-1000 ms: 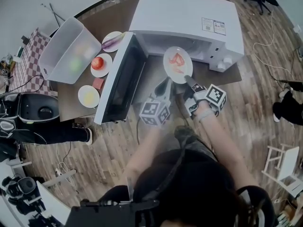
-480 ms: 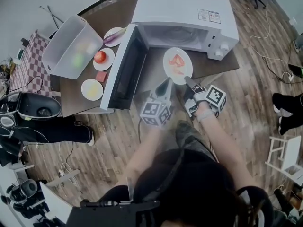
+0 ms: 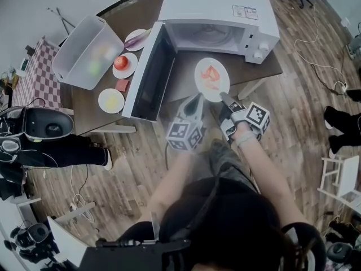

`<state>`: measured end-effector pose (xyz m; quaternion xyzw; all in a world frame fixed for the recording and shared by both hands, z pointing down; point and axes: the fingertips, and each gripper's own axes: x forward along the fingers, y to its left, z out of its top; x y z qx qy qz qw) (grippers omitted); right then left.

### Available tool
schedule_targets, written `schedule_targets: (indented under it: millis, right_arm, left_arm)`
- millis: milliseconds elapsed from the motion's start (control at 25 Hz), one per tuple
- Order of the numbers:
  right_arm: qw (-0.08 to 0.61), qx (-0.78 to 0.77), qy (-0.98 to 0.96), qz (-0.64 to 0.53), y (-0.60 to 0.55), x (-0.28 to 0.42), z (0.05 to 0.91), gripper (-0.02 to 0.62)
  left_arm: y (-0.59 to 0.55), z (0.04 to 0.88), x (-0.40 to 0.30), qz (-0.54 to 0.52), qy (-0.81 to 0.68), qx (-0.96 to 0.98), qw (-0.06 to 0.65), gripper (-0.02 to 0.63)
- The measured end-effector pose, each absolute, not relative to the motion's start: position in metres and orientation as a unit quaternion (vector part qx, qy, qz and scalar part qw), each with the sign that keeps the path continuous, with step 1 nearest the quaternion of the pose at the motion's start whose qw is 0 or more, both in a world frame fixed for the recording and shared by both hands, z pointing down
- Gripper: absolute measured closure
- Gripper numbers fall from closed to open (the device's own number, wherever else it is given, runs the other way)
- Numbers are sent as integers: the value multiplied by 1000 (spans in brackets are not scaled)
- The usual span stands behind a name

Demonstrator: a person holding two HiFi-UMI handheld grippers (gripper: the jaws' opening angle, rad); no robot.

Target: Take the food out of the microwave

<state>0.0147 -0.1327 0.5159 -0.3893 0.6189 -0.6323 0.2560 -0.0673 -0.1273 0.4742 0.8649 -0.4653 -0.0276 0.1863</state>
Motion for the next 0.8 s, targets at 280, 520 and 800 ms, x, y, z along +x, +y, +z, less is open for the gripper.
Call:
schedule_targets:
  millis: [280,520,800]
  right_arm:
    - [256,-392,615,-634,-108,16,517,571]
    - [255,-393,616,-634,-86,19,517,571]
    - [253,-388,615,-638,-76,22,521,571]
  left_arm:
    - [-104,473,-66,-30,-460,868,187,604]
    - [-84,473,-63,-30,-457,869,187,604]
    - [-75,474,-61,-30,-457,870,183,604]
